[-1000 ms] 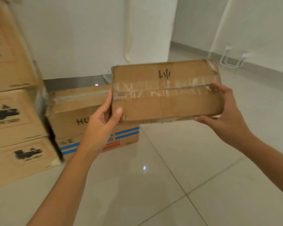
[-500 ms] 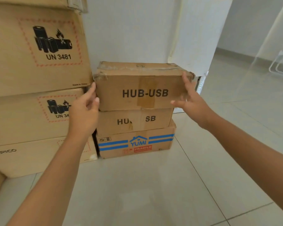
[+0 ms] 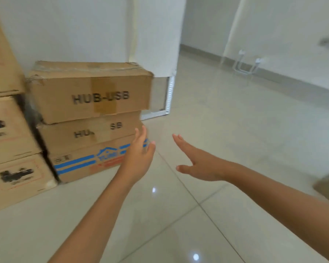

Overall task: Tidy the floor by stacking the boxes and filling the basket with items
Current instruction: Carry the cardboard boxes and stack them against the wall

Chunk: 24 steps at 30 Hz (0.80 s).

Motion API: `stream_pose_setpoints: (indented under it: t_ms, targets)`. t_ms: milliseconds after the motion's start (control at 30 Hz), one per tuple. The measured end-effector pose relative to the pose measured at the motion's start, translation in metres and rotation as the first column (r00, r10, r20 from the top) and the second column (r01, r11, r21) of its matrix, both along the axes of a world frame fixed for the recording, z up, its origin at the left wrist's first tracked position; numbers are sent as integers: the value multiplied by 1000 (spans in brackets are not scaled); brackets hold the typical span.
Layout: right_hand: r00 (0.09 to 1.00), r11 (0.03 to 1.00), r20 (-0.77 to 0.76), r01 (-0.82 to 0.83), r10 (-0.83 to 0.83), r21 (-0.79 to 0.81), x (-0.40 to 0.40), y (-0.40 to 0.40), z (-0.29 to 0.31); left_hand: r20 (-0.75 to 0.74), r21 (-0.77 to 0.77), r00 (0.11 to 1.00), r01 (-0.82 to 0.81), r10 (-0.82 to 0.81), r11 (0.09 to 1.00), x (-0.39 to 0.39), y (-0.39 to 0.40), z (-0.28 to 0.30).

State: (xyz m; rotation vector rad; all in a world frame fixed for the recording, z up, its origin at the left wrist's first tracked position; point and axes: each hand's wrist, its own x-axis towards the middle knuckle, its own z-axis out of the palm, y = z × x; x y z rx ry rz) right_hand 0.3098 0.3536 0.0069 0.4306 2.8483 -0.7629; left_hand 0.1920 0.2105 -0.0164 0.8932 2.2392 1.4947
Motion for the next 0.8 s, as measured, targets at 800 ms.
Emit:
stream_pose_setpoints:
  t_ms: [800]
  targets:
    - [15,116,859,992,-512,52,456,-6,-73,297,-400,630,764,-717,506,294,113,-90]
